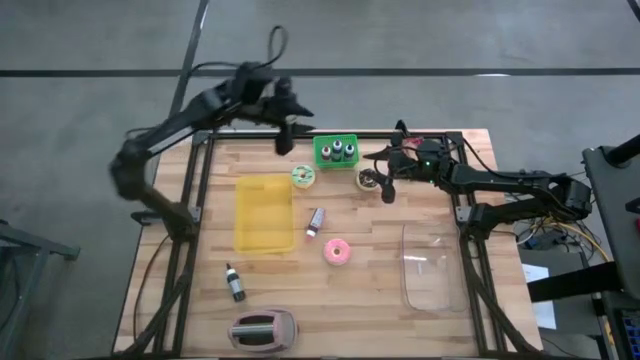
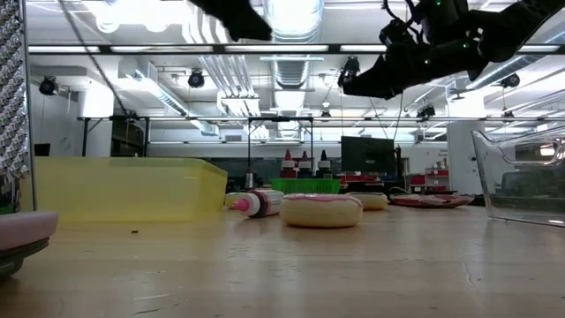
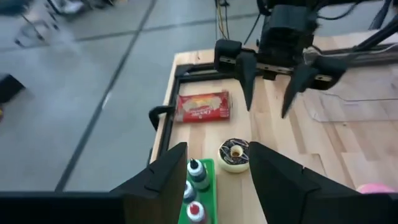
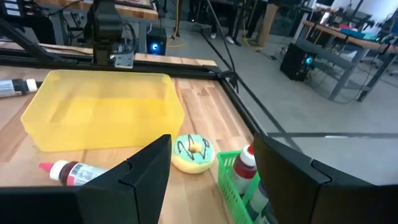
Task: Pick & Place Food Item
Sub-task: Put the pink food coloring bottle into the green bin
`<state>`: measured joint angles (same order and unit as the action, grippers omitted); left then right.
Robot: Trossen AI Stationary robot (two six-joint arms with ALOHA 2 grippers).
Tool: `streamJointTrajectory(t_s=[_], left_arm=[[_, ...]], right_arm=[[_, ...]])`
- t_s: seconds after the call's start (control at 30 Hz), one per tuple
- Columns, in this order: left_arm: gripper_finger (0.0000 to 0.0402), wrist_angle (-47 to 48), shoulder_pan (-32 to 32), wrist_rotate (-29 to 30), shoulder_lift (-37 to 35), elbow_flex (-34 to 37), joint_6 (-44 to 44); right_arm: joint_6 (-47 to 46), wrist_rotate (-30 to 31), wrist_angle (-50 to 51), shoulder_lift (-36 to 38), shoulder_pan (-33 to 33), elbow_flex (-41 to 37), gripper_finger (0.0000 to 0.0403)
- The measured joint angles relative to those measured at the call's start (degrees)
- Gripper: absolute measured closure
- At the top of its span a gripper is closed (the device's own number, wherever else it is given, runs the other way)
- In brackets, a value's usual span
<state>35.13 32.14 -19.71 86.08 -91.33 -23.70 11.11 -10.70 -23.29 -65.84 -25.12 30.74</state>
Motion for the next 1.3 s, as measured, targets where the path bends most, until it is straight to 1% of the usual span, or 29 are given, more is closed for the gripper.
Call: streamJointTrajectory(t_s=[0.17,0.3,0.43,0.6,0.73,0.87,0.97,1.1,1.3], left_arm=[[0.0227,-13.8,0.0,0.8,-14.8,21.3,2.3],[0.0227,-21.9,0.0,0.8,-25.7,35.4,5.2],[0.0227,-27.6,0.0,0.9,-34.7,46.4,8.4],[0.0227,-35.0,0.0,1.0,-43.3,57.7,11.8],[0.0227,-39.1,0.0,1.0,-47.4,64.4,13.8],[0.0227,-42.5,0.0,1.1,-49.4,69.4,15.0],[0.0227,-44.4,0.0,1.9,-50.1,72.0,15.0],[0.0227,-45.4,0.1,2.1,-50.2,73.5,14.8],[0.0227,-50.8,0.1,2.1,-50.2,77.4,14.3]], right_arm=[[0.0,-0.9,1.9,0.0,0.0,0.0,0.0179],[-1.2,-3.6,2.5,-0.1,0.6,0.0,0.0179],[-1.5,-4.4,4.0,-2.3,2.4,1.1,0.0179],[-1.7,-4.4,6.4,-10.4,5.4,6.8,0.0179],[0.1,-4.5,11.2,-17.7,8.1,13.7,0.0179],[2.8,-4.7,16.8,-23.1,10.5,20.3,0.0179],[4.3,-5.3,21.8,-26.2,12.0,25.2,0.0179],[5.8,-8.3,29.3,-29.8,13.6,31.6,0.0179],[8.7,-8.6,38.6,-34.8,16.3,39.8,0.0179]])
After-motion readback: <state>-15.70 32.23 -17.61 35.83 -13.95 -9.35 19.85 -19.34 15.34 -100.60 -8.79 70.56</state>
